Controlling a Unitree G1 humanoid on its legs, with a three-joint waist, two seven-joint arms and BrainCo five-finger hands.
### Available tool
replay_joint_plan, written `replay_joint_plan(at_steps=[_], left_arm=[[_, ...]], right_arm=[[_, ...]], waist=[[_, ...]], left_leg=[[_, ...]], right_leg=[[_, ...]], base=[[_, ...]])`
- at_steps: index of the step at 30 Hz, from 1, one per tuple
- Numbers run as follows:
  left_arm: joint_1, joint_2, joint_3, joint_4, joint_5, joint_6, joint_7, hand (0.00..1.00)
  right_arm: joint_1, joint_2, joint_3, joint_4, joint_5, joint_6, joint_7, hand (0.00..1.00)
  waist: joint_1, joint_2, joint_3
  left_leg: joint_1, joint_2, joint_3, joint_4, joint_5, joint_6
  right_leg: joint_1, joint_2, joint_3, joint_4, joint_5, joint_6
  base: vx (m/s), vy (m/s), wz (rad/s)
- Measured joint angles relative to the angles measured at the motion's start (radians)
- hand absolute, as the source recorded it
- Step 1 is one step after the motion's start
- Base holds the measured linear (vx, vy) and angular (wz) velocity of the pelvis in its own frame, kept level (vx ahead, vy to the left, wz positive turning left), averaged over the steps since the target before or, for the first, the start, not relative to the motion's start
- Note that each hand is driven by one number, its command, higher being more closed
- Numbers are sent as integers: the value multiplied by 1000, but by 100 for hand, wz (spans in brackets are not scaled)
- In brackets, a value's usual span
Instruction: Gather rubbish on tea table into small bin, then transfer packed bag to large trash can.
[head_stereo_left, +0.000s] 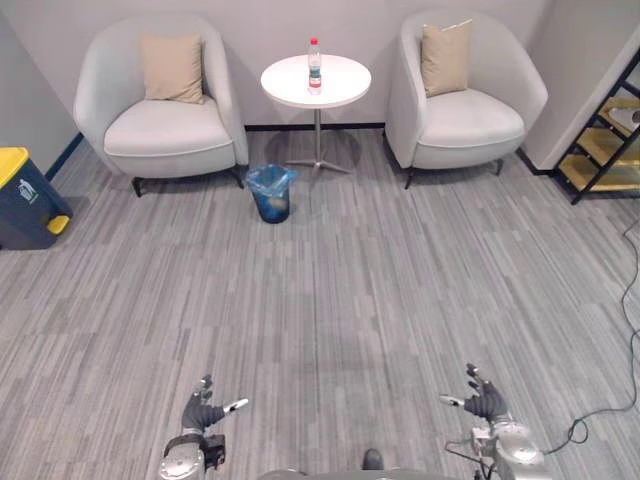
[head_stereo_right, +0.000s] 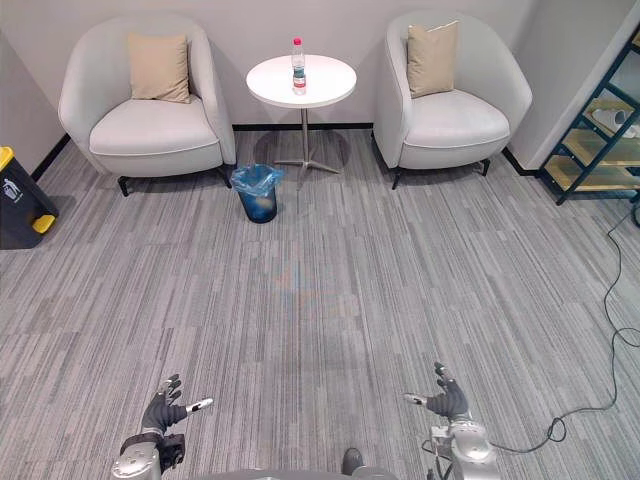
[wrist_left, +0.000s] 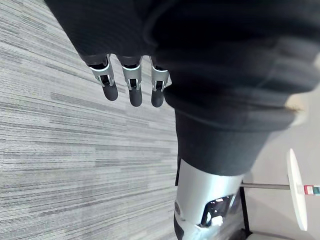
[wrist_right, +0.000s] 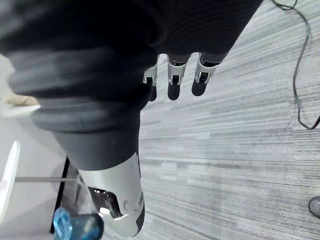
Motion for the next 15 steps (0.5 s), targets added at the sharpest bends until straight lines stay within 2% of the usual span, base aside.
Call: replay_joint_plan(at_steps=[15], left_arm=[[33,-24,32,0,23,10,-1,0]], right_arm=[[1,3,-29,23,-2,5,0,0]], waist=[[1,7,3]], left_leg=[[-10,1,48,-14,0,0]], right_leg=[[-33,4,35,0,2,1]], base=[[-33,-26,-8]])
